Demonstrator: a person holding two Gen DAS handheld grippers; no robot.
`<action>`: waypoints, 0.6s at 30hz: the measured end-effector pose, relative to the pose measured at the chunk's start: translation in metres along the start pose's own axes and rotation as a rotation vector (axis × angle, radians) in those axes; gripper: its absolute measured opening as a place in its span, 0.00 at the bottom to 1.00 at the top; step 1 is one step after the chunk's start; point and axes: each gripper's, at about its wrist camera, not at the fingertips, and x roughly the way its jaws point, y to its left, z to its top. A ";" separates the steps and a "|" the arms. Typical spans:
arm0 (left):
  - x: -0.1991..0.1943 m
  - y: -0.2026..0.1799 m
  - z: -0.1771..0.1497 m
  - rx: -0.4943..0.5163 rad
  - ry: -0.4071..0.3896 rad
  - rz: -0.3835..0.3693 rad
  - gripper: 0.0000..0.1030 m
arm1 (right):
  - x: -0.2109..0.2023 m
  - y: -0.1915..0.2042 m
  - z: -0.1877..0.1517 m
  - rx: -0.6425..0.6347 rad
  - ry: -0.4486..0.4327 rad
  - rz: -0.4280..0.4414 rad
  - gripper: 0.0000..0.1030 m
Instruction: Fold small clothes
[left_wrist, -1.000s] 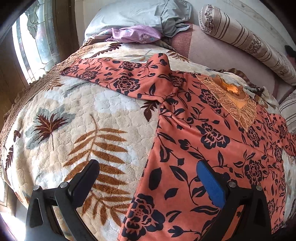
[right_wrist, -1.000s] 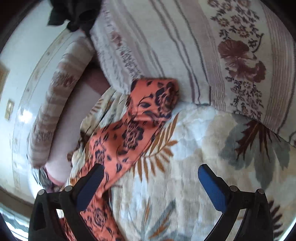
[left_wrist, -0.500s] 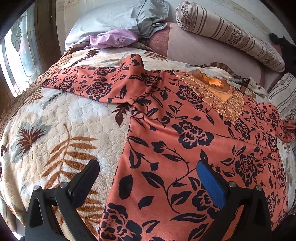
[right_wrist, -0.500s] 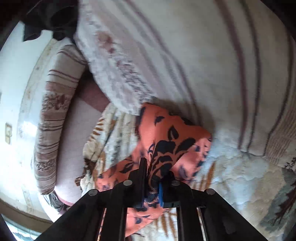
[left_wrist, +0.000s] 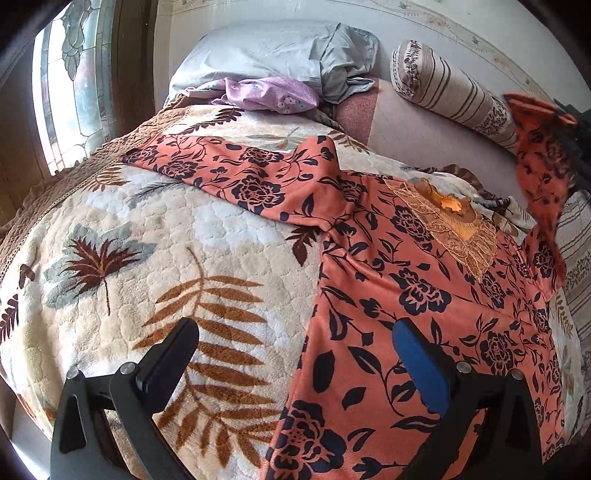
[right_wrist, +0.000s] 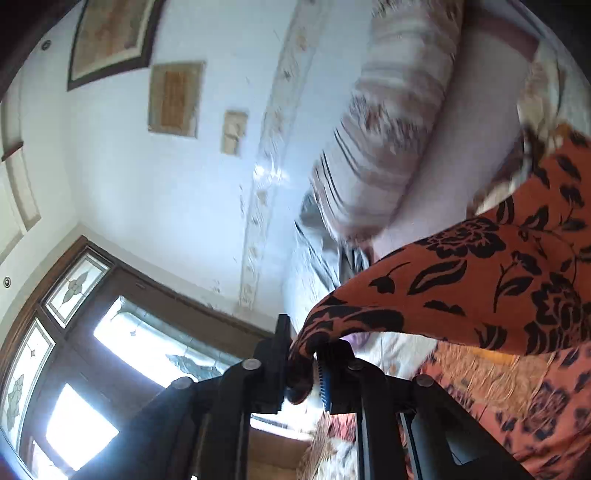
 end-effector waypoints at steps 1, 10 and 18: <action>0.001 0.003 0.000 -0.008 0.002 -0.002 1.00 | 0.024 -0.019 -0.023 0.025 0.042 -0.050 0.87; 0.006 0.015 -0.001 -0.053 0.013 -0.008 1.00 | 0.081 -0.154 -0.117 0.164 0.348 -0.276 1.00; 0.010 -0.022 0.035 -0.163 0.092 -0.306 1.00 | -0.050 -0.119 -0.053 -0.001 0.205 -0.320 1.00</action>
